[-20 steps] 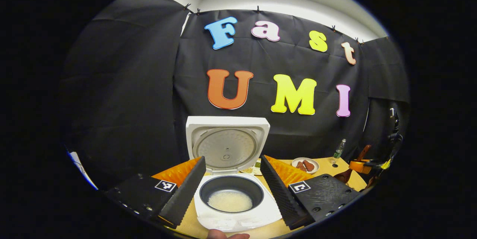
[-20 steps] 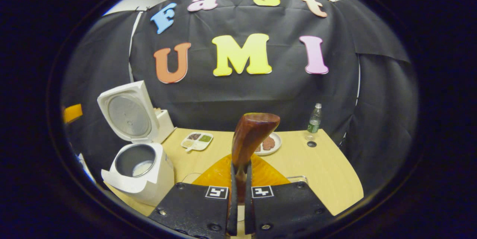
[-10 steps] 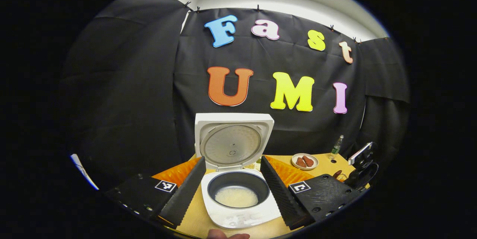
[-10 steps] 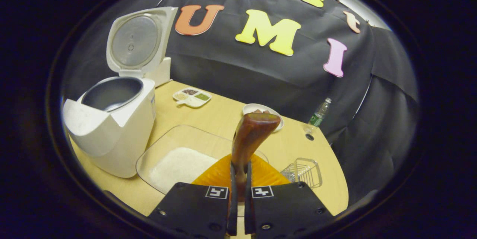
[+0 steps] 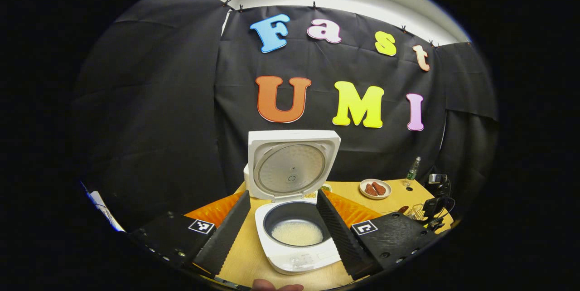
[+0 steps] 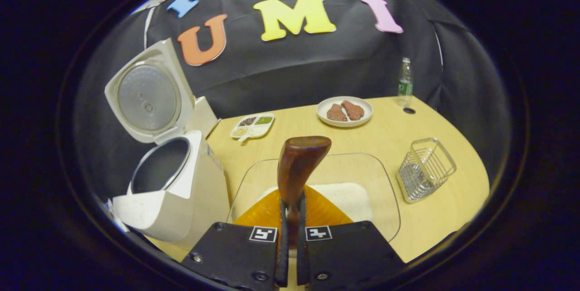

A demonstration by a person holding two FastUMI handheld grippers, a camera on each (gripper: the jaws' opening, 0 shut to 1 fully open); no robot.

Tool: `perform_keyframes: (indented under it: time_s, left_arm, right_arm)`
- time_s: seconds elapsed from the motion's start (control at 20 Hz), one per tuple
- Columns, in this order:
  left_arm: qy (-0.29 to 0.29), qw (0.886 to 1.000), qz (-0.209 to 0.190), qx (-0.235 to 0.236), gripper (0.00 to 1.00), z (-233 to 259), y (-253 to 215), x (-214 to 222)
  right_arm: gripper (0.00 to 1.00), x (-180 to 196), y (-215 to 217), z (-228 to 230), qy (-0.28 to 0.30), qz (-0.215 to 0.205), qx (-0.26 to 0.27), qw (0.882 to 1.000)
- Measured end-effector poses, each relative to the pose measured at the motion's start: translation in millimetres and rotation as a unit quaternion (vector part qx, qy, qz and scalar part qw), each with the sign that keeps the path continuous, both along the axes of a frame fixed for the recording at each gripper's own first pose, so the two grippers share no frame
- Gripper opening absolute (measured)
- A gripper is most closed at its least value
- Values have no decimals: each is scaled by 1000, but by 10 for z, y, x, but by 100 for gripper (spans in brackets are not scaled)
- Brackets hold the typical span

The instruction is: Close the left gripper, press the button to open the rice cooker; take a wooden spoon from the chopstick holder with the right hand, scoop a spoonful of rice and pour it into the rice cooker, then put the wooden spoon back into the chopstick holder.

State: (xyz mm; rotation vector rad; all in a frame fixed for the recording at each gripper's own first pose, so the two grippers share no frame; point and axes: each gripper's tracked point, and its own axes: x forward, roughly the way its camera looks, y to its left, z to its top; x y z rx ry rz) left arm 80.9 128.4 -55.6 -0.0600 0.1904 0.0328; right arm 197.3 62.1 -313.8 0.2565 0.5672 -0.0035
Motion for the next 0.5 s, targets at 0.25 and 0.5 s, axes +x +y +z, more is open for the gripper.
perform_keyframes:
  time_s: [0.25, 0.5]
  left_arm:
    - [7, 1000, 2, -4, 94, -27, -8, -16]
    - [6, 1000, -2, -4, 94, 37, -115, -8]
  right_arm:
    - [10, -53, 106, 188, -3, -12, 92, 996]
    - [9, -8, -21, 91, 25, -56, 218, 974]
